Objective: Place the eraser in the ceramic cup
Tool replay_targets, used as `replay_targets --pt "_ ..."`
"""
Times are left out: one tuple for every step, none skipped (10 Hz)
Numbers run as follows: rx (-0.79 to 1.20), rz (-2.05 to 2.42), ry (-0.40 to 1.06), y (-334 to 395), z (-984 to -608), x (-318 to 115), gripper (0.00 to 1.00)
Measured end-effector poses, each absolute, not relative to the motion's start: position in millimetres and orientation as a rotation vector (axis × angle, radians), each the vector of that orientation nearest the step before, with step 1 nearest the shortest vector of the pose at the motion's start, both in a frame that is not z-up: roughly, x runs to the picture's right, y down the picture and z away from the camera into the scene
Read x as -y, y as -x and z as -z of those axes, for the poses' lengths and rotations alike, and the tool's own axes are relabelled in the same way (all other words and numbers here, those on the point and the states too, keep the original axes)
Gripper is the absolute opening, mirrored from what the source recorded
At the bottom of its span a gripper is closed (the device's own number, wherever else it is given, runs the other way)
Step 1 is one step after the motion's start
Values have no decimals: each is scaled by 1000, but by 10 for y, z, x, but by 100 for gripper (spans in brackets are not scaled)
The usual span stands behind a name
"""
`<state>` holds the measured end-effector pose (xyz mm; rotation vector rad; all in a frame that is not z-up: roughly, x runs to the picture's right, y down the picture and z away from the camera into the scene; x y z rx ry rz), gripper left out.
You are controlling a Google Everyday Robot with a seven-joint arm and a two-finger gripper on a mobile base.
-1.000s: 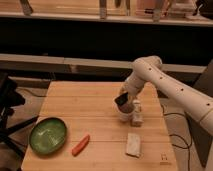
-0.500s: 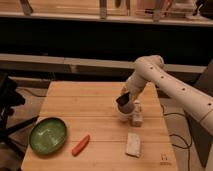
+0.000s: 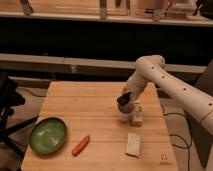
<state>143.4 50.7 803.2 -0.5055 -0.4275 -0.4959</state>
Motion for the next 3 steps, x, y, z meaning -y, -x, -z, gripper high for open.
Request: replay_targets --pt "428 495 507 -1443 -8028 -510 80" --pt "428 495 508 -1447 -8025 -509 80" --pt "428 494 508 -1452 -8023 -507 80"
